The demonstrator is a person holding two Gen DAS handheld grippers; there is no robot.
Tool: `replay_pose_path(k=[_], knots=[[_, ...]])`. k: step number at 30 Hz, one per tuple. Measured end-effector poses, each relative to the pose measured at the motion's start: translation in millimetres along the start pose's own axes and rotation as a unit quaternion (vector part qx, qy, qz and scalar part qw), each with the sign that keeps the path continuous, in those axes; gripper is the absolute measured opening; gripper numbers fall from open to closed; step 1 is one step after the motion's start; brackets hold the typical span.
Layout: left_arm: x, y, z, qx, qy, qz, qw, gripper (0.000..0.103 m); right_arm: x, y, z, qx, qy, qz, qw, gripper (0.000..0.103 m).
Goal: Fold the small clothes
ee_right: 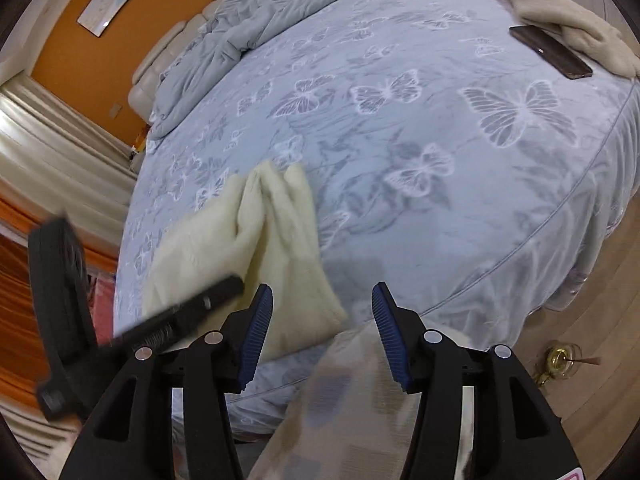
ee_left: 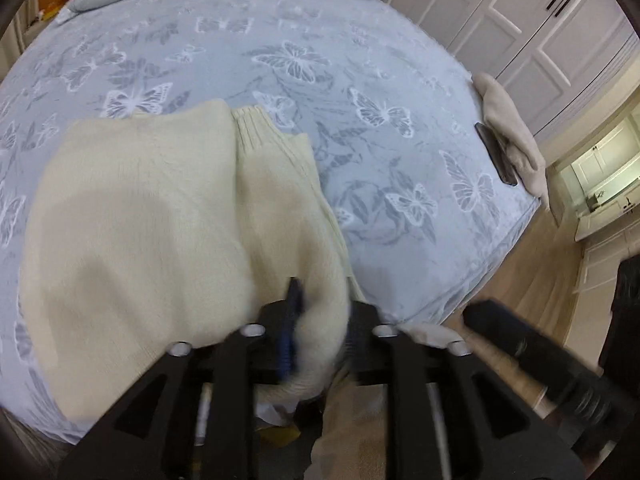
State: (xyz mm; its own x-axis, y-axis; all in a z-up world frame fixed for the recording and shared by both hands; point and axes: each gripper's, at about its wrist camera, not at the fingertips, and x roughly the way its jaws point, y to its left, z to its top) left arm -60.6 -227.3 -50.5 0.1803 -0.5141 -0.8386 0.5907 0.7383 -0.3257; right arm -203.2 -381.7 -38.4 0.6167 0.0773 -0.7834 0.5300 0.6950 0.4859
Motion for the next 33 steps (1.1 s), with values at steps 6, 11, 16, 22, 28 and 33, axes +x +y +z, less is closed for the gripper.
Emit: replay_pose_path(k=[6,11,16,22,28,33], knots=[[-78.5,22.5,-39.3,0.042,-0.081,0.022,0.9956,0.089,14.0,21.5,3.9,-0.017,0.030,0.047,0.998,0.065],[-85.2,75.8,-72.6,0.042,-0.058,0.134,0.9884,0.089,57.3,78.5,10.6,-0.063,0.083,0.096,0.990,0.074],[-60.0,111.7,-90.6,0.004,-0.018,0.176,0.9841,0.089,89.2,121.6,-2.1,-0.116,0.120,0.047,0.985,0.076],[-49.9,118.8,-91.8,-0.003,-0.021,0.167,0.9857,0.089,134.4,151.0,-0.2,-0.150,0.184,0.062,0.969,0.080],[-42.5,123.4,-85.9,-0.004,-0.020,0.178,0.9838,0.089,125.2,155.0,4.3,-0.132,0.164,0.119,0.970,0.017],[-45.5,129.3,-77.2,-0.034,-0.033,0.154,0.9869,0.087,52.0,127.0,33.5,-0.154,0.051,0.080,0.983,0.018]])
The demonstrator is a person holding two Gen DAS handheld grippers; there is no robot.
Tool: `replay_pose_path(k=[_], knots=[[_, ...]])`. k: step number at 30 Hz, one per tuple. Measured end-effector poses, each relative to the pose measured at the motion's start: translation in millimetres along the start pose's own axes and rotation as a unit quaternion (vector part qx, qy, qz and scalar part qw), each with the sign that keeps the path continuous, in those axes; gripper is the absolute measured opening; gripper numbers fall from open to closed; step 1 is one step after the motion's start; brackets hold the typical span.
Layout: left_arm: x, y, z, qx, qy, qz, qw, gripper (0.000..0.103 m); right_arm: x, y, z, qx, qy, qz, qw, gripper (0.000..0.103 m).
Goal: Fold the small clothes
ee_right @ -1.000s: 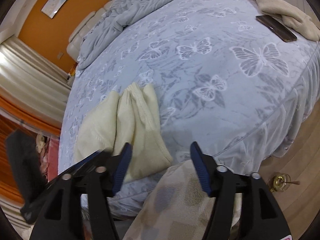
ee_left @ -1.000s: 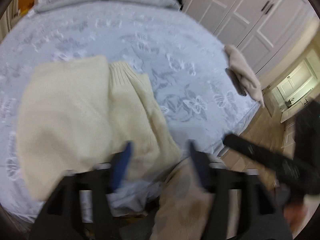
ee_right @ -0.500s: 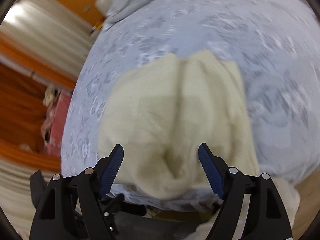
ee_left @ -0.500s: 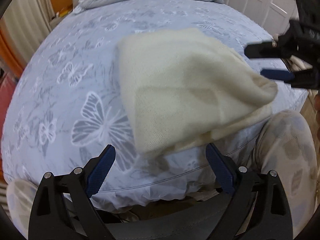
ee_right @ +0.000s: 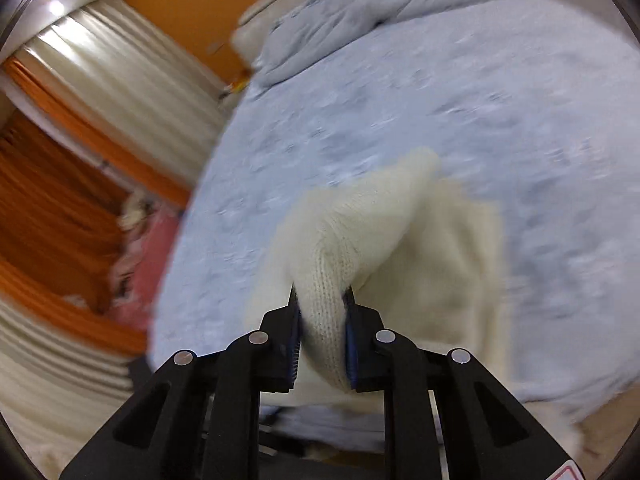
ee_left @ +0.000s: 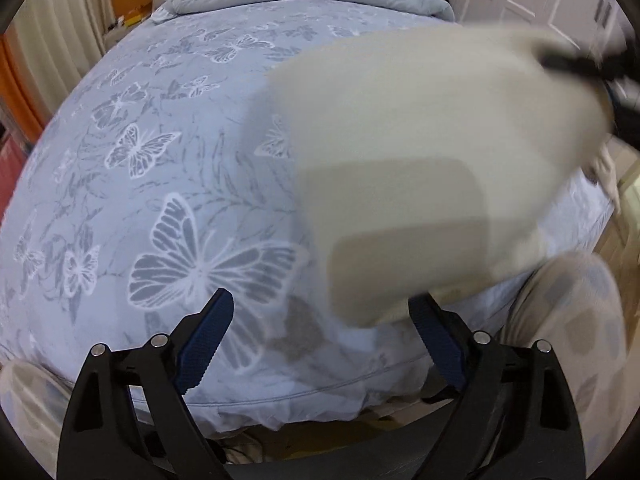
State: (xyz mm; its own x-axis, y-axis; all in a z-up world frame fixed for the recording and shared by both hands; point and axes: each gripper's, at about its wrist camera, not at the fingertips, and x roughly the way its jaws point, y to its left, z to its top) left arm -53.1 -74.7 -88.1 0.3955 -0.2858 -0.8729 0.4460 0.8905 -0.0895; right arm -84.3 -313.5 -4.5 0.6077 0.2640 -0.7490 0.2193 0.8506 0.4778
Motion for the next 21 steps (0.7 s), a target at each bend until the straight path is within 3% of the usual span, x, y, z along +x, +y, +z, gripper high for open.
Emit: replay_pose_path(k=[3,4,6,7,8,10,12,14,15,16,17,18,19,20,21], knots=[[18.8,0.4,2.7,-0.019,0.028,-0.006,0.9994,0.083,53.4,-54.6,-17.1,0.037,0.117,-0.064,0.990,0.021],[25.3,-1.5,3.0,-0.019,0.040,-0.006,0.9990,0.082,61.2,-66.8,-25.2,0.060,0.136,-0.060,0.987,0.025],[26.7,-4.5,2.6,-0.016,0.040,-0.001,0.9991,0.079,45.4,-65.9,-28.0,0.074,0.103,-0.035,0.991,0.036],[23.6,-5.6,2.8,-0.014,0.034,-0.001,0.9993,0.079,33.7,-63.8,-28.4,0.078,0.081,-0.033,0.993,0.054],[20.9,-5.4,3.4,-0.014,0.028,-0.003,0.9995,0.079,23.3,-63.4,-29.6,0.084,0.063,-0.033,0.994,0.060],[18.1,-3.3,5.7,-0.023,0.021,-0.006,0.9995,0.079,13.5,-67.7,-34.5,0.099,0.053,-0.027,0.993,0.062],[18.1,-2.0,7.2,-0.033,0.022,-0.011,0.9992,0.079,16.9,-74.1,-42.8,0.120,0.075,-0.008,0.990,0.062],[18.2,-4.3,7.5,-0.033,0.020,-0.012,0.9992,0.075,26.3,-76.6,-49.1,0.121,0.092,-0.026,0.988,0.063],[19.3,-5.1,7.4,-0.029,0.019,-0.015,0.9993,0.067,33.2,-76.7,-52.5,0.117,0.102,-0.040,0.987,0.063],[21.4,-7.4,6.5,-0.022,0.022,-0.022,0.9993,0.054,40.7,-74.0,-53.0,0.115,0.104,-0.044,0.987,0.059],[23.6,-9.8,5.8,-0.017,0.028,-0.027,0.9991,0.037,45.0,-69.8,-52.4,0.106,0.101,-0.047,0.988,0.046],[26.2,-12.6,5.7,-0.012,0.038,-0.038,0.9985,0.028,46.4,-67.0,-50.5,0.096,0.102,-0.035,0.990,0.011],[26.0,-14.1,5.8,-0.010,0.040,-0.043,0.9982,0.022,45.8,-60.8,-45.5,0.099,0.103,-0.004,0.990,0.010],[21.2,-15.6,7.2,-0.009,0.033,-0.038,0.9987,0.021,40.7,-52.8,-40.8,0.100,0.087,-0.003,0.991,0.010],[13.5,-15.6,9.6,-0.009,0.019,-0.038,0.9990,0.020,19.1,-36.8,-28.9,0.077,0.042,-0.009,0.996,0.009]])
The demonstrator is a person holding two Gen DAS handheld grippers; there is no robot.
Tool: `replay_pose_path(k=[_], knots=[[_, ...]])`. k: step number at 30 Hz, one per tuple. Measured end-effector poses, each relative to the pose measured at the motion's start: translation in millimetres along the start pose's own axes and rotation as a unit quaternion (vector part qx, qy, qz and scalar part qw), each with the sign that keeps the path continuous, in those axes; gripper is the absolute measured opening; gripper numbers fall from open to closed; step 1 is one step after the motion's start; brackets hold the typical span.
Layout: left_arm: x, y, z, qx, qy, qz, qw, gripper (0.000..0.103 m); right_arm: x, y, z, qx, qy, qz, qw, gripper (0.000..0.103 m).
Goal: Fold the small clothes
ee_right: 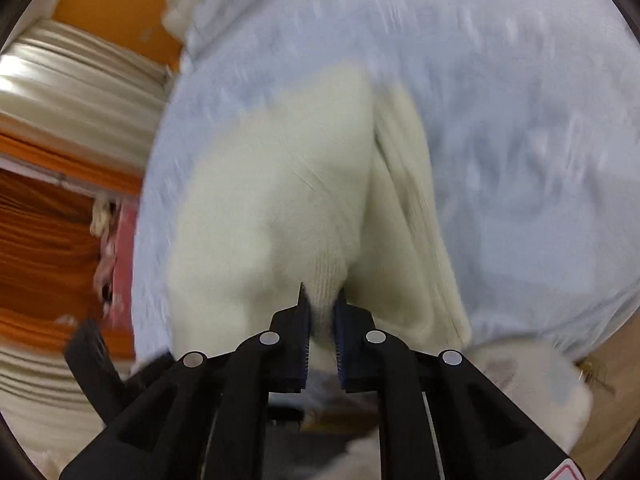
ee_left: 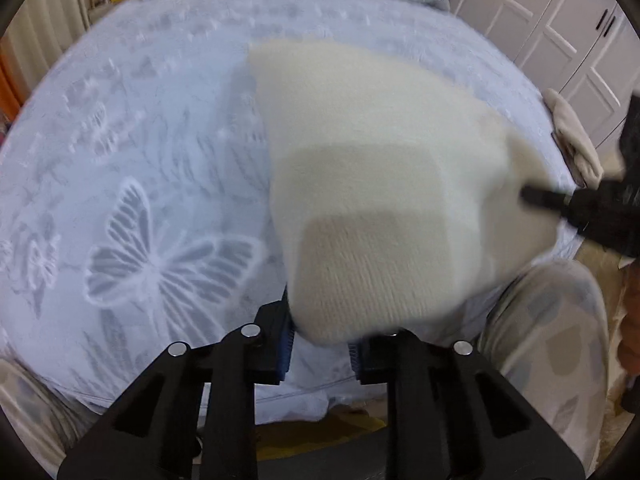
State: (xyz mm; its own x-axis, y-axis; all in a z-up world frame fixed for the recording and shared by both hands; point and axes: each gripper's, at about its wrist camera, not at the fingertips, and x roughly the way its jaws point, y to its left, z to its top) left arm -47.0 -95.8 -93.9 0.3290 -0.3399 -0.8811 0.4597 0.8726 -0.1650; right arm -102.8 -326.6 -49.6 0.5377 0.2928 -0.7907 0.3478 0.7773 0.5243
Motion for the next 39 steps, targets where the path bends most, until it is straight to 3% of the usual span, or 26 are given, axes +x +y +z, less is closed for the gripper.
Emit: replay_pose_path(k=[2,4,5,6,8,10,13,15,17,20,23,24,27,31,34,36,38,39], knots=[[-15.3,2.9,6.0,-0.008,-0.019,-0.006,0.9998,0.020,-31.4,15.9,7.0,-0.012,-0.048,0.018,0.999,0.008],[-14.1,7.2,9.4,-0.023,-0.005,-0.017,0.9996,0.020,-45.3,17.7,11.8,-0.015,-0.059,0.016,0.998,0.008],[-6.2,6.7,8.5,-0.023,0.011,-0.014,0.9996,0.020,-37.9,14.3,12.0,-0.021,-0.049,-0.007,0.999,0.008],[-0.3,5.9,7.2,-0.020,0.021,-0.009,0.9995,0.020,-11.0,2.3,6.8,-0.032,-0.007,-0.062,0.998,0.008],[21.7,4.9,-3.7,-0.017,0.061,0.012,0.9979,0.020,37.8,-23.9,-7.8,-0.016,0.074,-0.101,0.992,0.009],[32.0,10.3,-14.0,-0.030,0.086,0.016,0.9957,0.023,41.1,-30.9,-13.0,0.000,0.085,-0.091,0.992,0.012],[20.1,14.8,-16.9,-0.028,0.077,0.004,0.9967,0.026,11.5,-21.9,-5.5,0.014,0.053,-0.082,0.995,0.028],[7.0,13.9,-16.9,-0.014,0.063,0.004,0.9979,0.029,-9.8,-9.9,5.3,0.000,0.010,-0.089,0.996,0.028],[-10.2,11.9,-17.7,0.008,0.042,0.014,0.9990,0.037,-26.9,8.0,21.4,-0.015,-0.018,-0.053,0.998,0.022],[-30.4,10.6,-16.5,0.021,0.019,0.024,0.9993,0.042,-32.7,37.8,39.1,-0.041,-0.030,-0.012,0.999,0.022],[-42.8,13.3,-14.4,0.016,0.009,0.032,0.9993,0.051,-1.1,67.9,53.0,-0.077,-0.016,-0.007,0.997,0.022],[-46.7,13.4,-11.6,0.017,0.005,0.045,0.9988,0.053,27.4,72.6,52.4,-0.077,0.013,-0.006,0.997,0.021],[-51.8,13.7,-2.3,0.021,-0.006,0.064,0.9977,0.054,112.9,66.7,26.3,-0.105,0.104,-0.070,0.987,0.014],[-58.7,21.2,5.4,0.012,-0.008,0.065,0.9978,0.056,82.4,78.7,37.7,-0.061,0.081,-0.056,0.993,0.013],[-59.1,25.4,10.4,0.000,-0.011,0.062,0.9980,0.058,47.8,122.4,35.6,-0.132,0.039,-0.027,0.990,0.013],[-57.9,25.4,12.6,-0.002,-0.008,0.066,0.9978,0.058,62.4,135.9,23.3,-0.150,0.062,-0.019,0.987,0.013],[-58.7,25.3,14.6,-0.004,-0.009,0.070,0.9975,0.058,104.3,130.1,1.0,-0.171,0.113,-0.053,0.977,0.009],[-60.0,25.4,14.6,-0.005,-0.011,0.070,0.9974,0.058,124.8,124.7,-11.2,-0.186,0.114,-0.067,0.974,0.006]])
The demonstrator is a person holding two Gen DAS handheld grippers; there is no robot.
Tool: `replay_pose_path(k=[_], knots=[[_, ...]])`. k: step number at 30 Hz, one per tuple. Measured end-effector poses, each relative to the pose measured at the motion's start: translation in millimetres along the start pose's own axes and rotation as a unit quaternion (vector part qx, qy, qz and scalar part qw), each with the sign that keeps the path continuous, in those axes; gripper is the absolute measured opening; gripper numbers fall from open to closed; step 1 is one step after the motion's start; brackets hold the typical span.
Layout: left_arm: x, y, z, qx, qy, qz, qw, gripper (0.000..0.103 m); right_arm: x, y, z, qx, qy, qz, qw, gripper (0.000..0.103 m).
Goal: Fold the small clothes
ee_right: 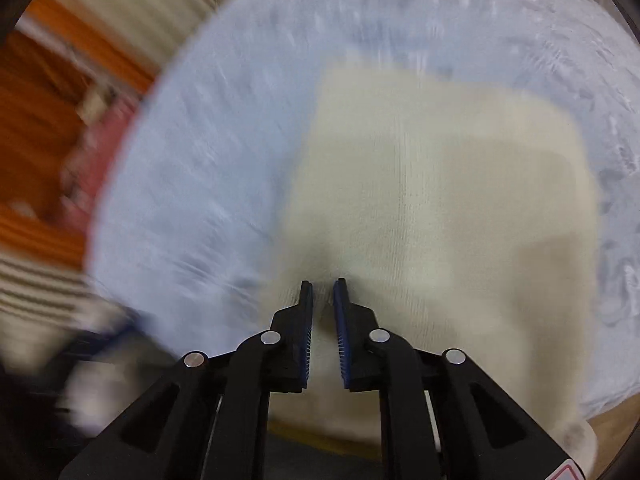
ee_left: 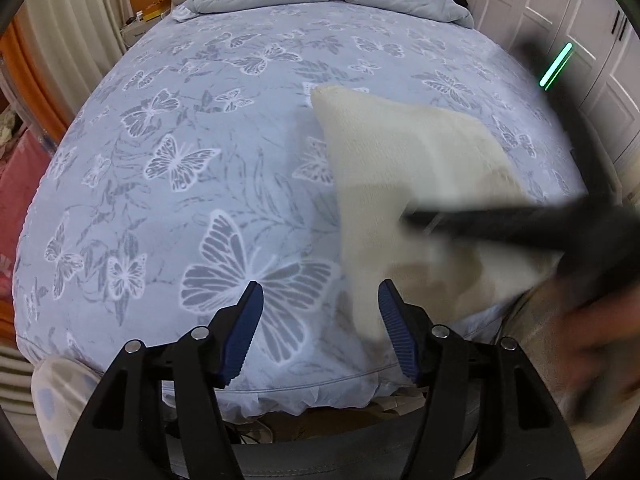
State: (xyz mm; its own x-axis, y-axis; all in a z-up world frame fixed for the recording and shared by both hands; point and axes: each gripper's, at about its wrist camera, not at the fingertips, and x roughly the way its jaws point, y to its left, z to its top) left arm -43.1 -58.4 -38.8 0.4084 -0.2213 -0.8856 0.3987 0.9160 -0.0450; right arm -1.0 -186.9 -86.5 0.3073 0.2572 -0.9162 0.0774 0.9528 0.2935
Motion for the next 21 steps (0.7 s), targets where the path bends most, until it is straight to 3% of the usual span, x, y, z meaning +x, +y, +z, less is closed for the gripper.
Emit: replay_pose_path(k=[2,4,6,8,10,11,12,13,15,17,19,21], knots=[[-2.9,2.0,0.2,0.000,-0.001,0.004,1.0000,0.058,-5.0,-3.7,-0.2,0.022,-0.011,0.027,0.999,0.006],[-6.6,6.2,0.1,-0.002,-0.006,0.008,1.0000,0.058,-41.1,-14.2,8.8,0.072,-0.028,0.056,0.995,0.007],[-8.4,10.7,0.2,-0.009,-0.008,0.003,0.9999,0.059,-77.7,-26.0,7.8,0.071,-0.084,0.036,0.993,0.007],[-5.5,11.7,1.5,-0.015,-0.007,0.002,0.9999,0.064,-98.3,-56.0,9.6,0.095,-0.106,-0.007,0.990,0.007],[-1.8,6.3,5.1,-0.013,-0.003,-0.002,0.9999,0.064,-82.3,-89.6,5.8,0.124,-0.078,-0.047,0.988,0.005],[-1.6,2.4,6.9,-0.009,-0.002,-0.007,0.9999,0.064,-63.7,-109.1,0.0,0.134,-0.045,-0.088,0.986,0.002],[-1.9,-2.6,8.5,-0.006,-0.004,-0.011,0.9999,0.064,-33.3,-130.7,-11.6,0.135,-0.005,-0.102,0.985,0.003],[-2.0,-8.9,11.1,0.002,-0.006,-0.015,0.9999,0.064,-31.2,-143.1,-22.1,0.148,-0.031,-0.076,0.986,0.003],[-1.3,-19.4,15.7,0.018,-0.007,-0.018,0.9997,0.065,-51.5,-152.9,-25.2,0.182,-0.034,-0.031,0.982,0.006],[2.8,-30.8,22.6,0.030,-0.005,-0.018,0.9994,0.071,-78.0,-151.0,-26.6,0.191,-0.057,-0.036,0.979,0.018],[8.2,-39.1,30.3,0.029,-0.004,-0.028,0.9992,0.076,-103.3,-148.6,-32.1,0.178,-0.088,-0.044,0.979,0.020],[15.7,-45.7,38.0,0.024,0.004,-0.031,0.9992,0.080,-111.0,-152.3,-40.4,0.190,-0.096,-0.020,0.977,0.021]])
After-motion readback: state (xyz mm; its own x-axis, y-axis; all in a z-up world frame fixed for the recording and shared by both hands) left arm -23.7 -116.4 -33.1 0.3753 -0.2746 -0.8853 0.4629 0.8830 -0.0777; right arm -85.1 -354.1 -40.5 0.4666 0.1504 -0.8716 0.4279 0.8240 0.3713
